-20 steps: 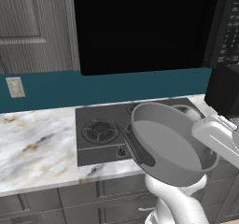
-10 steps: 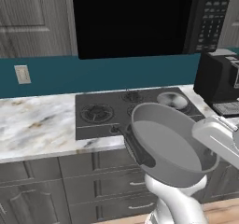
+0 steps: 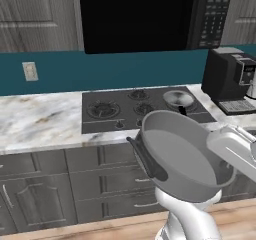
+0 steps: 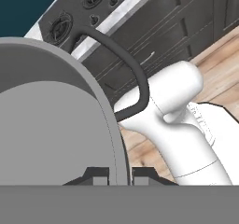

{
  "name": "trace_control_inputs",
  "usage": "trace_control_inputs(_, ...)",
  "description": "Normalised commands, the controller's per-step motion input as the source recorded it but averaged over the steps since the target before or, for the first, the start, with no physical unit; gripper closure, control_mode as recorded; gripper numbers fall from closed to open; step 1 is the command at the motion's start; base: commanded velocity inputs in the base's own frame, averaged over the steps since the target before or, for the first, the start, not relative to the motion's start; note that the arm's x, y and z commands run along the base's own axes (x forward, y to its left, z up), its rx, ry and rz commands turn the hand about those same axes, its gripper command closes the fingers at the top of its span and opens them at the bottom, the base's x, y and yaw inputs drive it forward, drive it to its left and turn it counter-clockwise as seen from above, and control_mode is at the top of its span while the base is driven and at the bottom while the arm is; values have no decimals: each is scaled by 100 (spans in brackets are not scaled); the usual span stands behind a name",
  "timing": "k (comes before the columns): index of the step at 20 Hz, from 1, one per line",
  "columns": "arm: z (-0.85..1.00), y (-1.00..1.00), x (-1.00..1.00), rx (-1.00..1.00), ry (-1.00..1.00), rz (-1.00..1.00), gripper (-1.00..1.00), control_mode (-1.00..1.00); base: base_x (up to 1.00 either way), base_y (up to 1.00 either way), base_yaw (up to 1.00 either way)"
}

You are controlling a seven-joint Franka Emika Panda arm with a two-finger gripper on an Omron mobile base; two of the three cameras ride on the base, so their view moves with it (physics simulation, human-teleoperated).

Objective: Move the pot and pan from the stove into the sink.

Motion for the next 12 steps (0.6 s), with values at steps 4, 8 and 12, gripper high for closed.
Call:
trace_control_inputs(4, 0, 0, 0, 0, 0, 0, 100, 100, 0, 0, 0)
trace_control_inputs(8, 0, 0, 0, 0, 0, 0, 100, 100, 1, 0, 10)
trace_control_inputs(12, 0, 0, 0, 0, 0, 0, 100, 100, 0, 0, 40)
